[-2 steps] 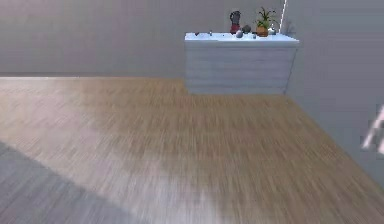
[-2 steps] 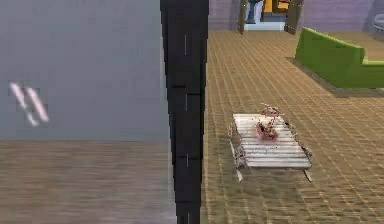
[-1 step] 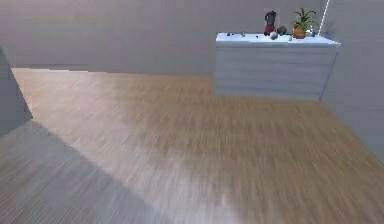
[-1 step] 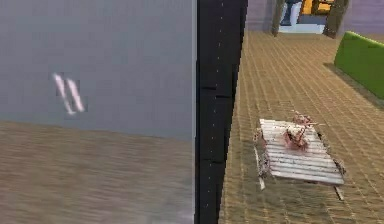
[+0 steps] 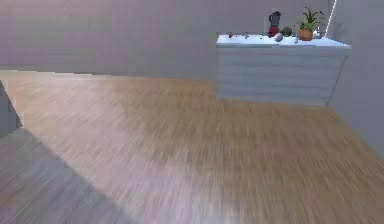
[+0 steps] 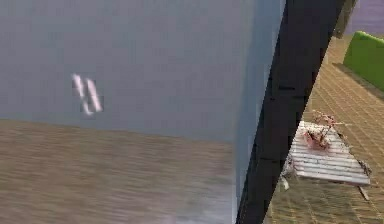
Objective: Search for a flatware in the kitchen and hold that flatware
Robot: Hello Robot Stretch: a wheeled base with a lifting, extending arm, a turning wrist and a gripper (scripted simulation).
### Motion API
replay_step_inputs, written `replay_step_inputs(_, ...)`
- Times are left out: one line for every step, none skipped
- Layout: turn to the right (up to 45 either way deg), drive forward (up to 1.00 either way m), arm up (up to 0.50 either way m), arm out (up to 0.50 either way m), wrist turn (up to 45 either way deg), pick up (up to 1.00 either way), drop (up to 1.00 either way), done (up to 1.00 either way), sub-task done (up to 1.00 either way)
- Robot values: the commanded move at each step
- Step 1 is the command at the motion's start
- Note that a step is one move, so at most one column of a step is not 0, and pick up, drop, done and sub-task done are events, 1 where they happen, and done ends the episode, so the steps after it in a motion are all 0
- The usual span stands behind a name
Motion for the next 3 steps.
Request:
replay_step_inputs(-36.0,0.00,0.00,0.00,0.0,0.00,0.00,0.00,0.00)
replay_step_inputs(0.0,0.25,0.00,0.00,0.0,0.00,0.00,0.00,0.00)
replay_step_inputs(3.0,0.00,0.00,0.00,0.0,0.00,0.00,0.00,0.00)
